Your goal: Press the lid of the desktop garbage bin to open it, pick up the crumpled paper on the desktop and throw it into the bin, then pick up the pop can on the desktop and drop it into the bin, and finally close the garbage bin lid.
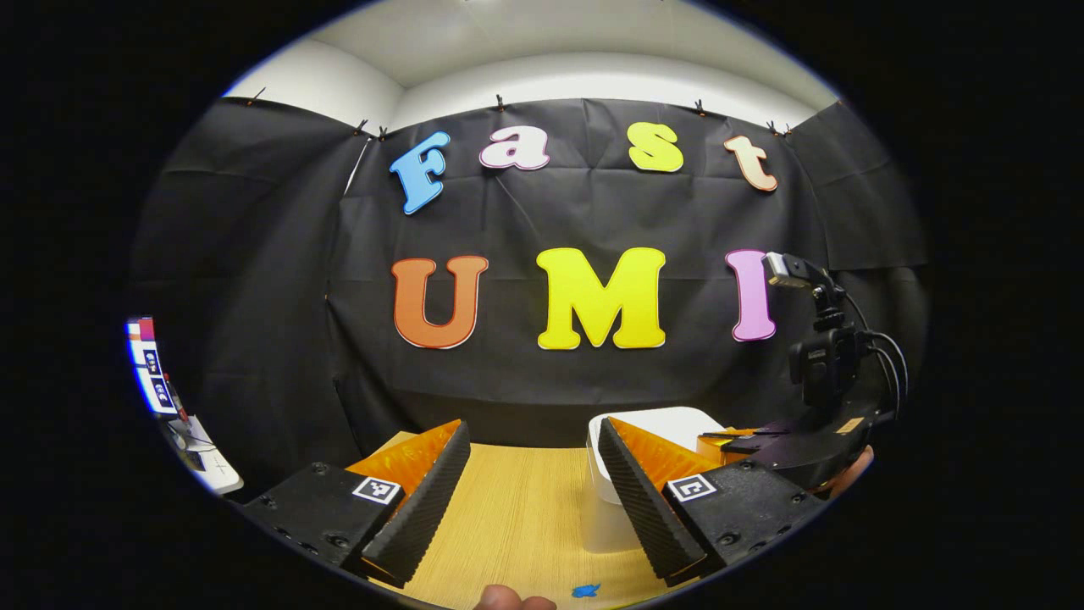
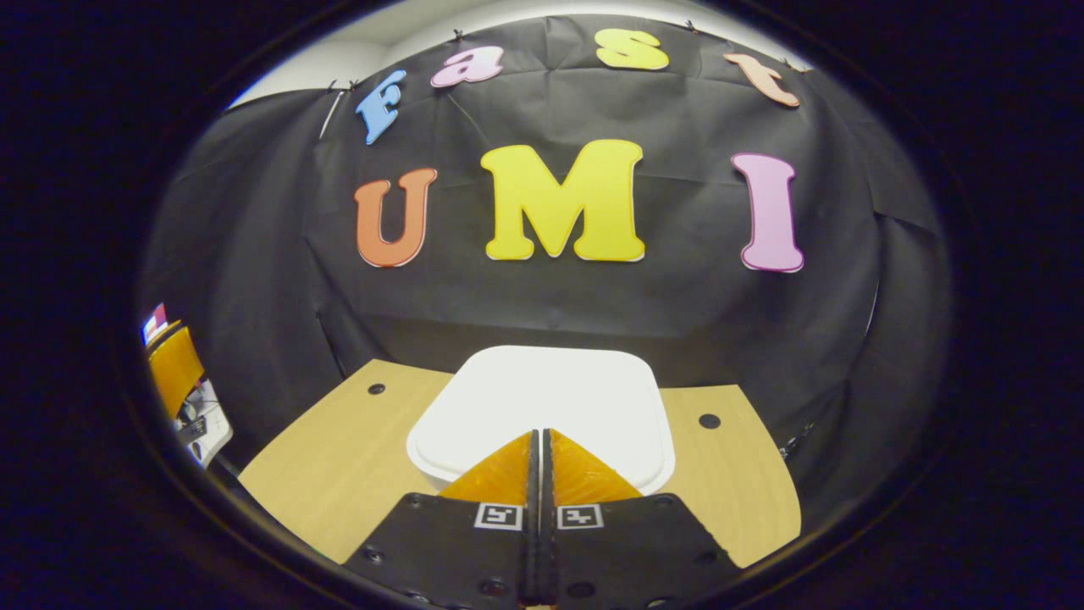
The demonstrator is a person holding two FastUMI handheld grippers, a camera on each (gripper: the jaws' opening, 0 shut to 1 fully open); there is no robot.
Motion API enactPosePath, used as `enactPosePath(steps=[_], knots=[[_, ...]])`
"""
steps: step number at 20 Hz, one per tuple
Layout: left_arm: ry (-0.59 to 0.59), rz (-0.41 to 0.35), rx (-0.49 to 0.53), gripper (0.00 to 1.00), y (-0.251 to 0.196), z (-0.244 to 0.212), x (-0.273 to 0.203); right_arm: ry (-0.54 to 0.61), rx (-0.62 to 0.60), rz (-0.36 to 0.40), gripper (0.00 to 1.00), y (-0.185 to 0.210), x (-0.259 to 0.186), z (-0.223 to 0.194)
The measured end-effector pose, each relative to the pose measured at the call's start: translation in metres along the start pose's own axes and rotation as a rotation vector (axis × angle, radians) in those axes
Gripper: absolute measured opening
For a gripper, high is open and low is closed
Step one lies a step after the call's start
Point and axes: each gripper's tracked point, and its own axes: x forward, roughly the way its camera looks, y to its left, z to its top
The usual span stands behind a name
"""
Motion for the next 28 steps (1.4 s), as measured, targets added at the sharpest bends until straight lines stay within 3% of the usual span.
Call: enactPosePath(steps=[7,12,15,16,17,18,19,21,23,28], knots=[[0.01,0.008,-0.007,0.98,0.001,-0.004,0.002,0.089,0.009,-0.002,0.01,0.001,0.009,-0.022],[0.016,0.004,-0.007,0.98,0.0,-0.007,0.003,0.046,-0.028,-0.012,0.0,-0.001,0.003,-0.007],[0.007,0.031,-0.016,0.98,0.008,-0.008,-0.002,0.036,-0.079,0.003,0.3,-0.002,-0.003,0.004],[0.002,0.044,-0.016,0.98,0.014,-0.009,-0.006,0.012,-0.092,0.014,0.34,0.002,-0.007,0.013],[-0.007,0.06,-0.013,0.98,0.022,-0.009,-0.01,-0.024,-0.101,0.018,0.5,0.003,-0.011,0.025],[-0.014,0.079,-0.012,0.98,0.03,-0.007,-0.014,-0.056,-0.097,0.025,0.58,0.002,-0.015,0.034],[-0.013,0.097,-0.013,1.0,0.038,-0.008,-0.016,-0.075,-0.084,0.033,0.75,0.003,-0.018,0.041],[-0.005,0.124,-0.019,0.98,0.049,-0.011,-0.018,-0.1,-0.066,0.041,0.88,0.004,-0.021,0.052],[0.003,0.139,-0.02,0.98,0.057,-0.012,-0.019,-0.124,-0.076,0.033,0.94,0.003,-0.026,0.061],[-0.002,0.126,-0.013,0.98,0.056,-0.008,-0.022,-0.2,-0.044,0.026,0.94,0.0,-0.042,0.075]])
